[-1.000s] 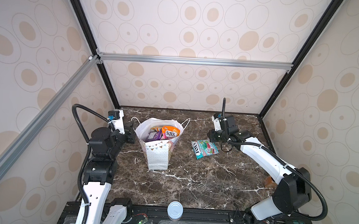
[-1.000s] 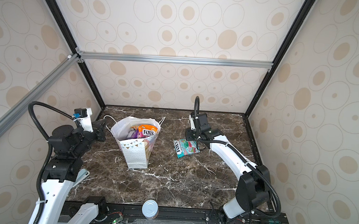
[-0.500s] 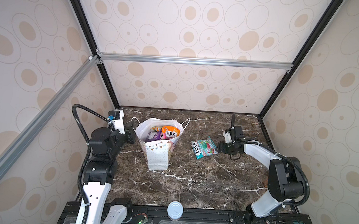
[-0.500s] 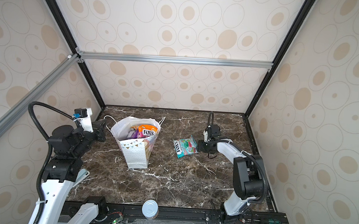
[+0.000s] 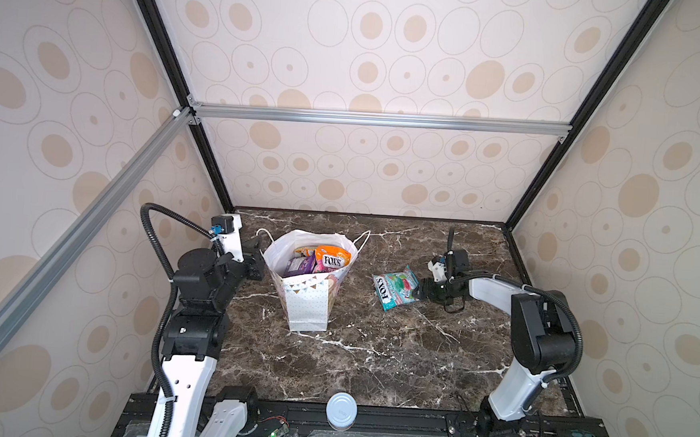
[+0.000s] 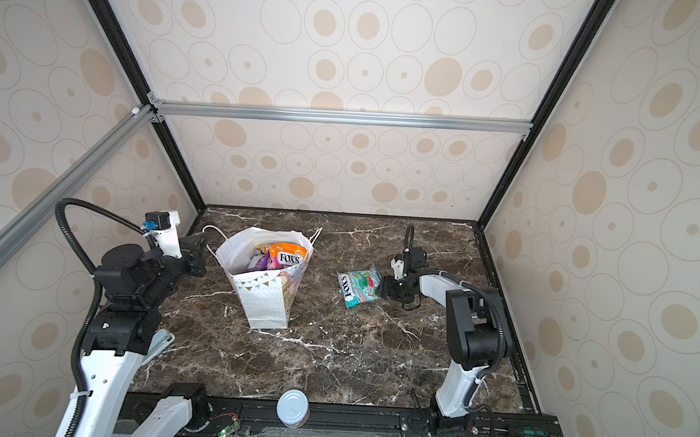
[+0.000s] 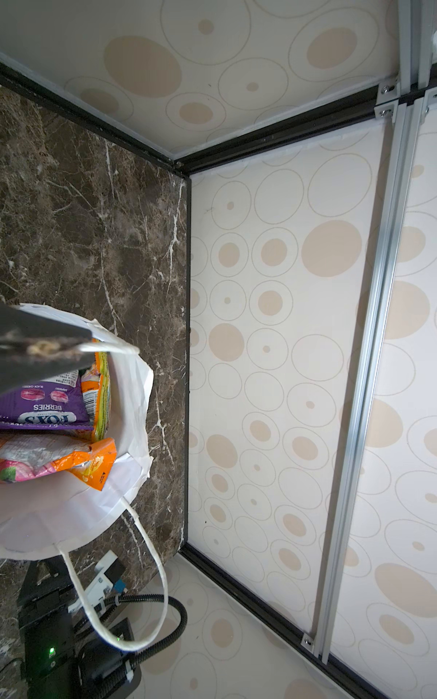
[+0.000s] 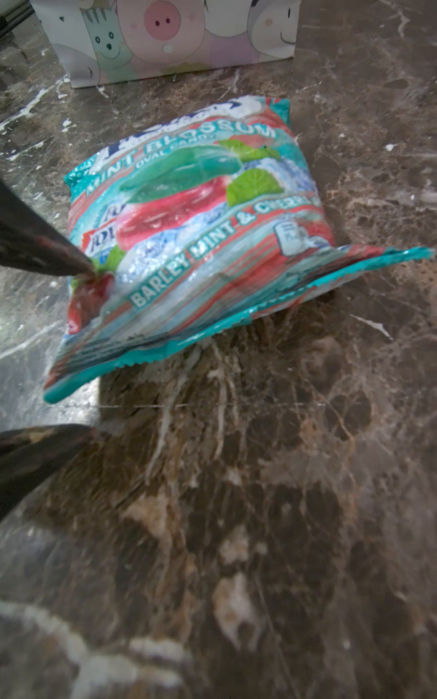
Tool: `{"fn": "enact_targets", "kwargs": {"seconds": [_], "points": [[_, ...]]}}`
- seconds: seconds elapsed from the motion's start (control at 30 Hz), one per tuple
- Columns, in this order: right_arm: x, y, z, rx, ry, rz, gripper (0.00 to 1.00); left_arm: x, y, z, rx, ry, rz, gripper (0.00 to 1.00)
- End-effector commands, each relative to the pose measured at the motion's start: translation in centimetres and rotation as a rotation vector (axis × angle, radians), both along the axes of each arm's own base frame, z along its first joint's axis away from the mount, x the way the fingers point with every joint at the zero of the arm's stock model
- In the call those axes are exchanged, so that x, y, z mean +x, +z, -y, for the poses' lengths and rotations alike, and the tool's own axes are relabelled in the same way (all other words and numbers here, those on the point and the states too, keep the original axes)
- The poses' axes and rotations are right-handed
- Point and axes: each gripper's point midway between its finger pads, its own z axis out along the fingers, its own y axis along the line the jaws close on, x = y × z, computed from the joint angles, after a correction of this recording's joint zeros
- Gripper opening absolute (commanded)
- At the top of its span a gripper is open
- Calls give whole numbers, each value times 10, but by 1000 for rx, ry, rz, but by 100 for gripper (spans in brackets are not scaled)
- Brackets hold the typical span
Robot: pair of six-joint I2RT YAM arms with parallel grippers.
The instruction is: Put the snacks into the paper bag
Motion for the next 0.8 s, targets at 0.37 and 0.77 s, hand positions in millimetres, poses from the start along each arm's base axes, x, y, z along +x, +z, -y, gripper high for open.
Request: {"fn": "enact_targets", "kwargs": {"seconds": [0.37, 0.77], "points": [[-1, -13, -7, 97, -2, -19, 54, -4, 34, -3, 22, 10, 118, 0], [1, -7, -12, 155, -20, 7, 7, -4, 34, -3, 22, 8, 118, 0]]}}
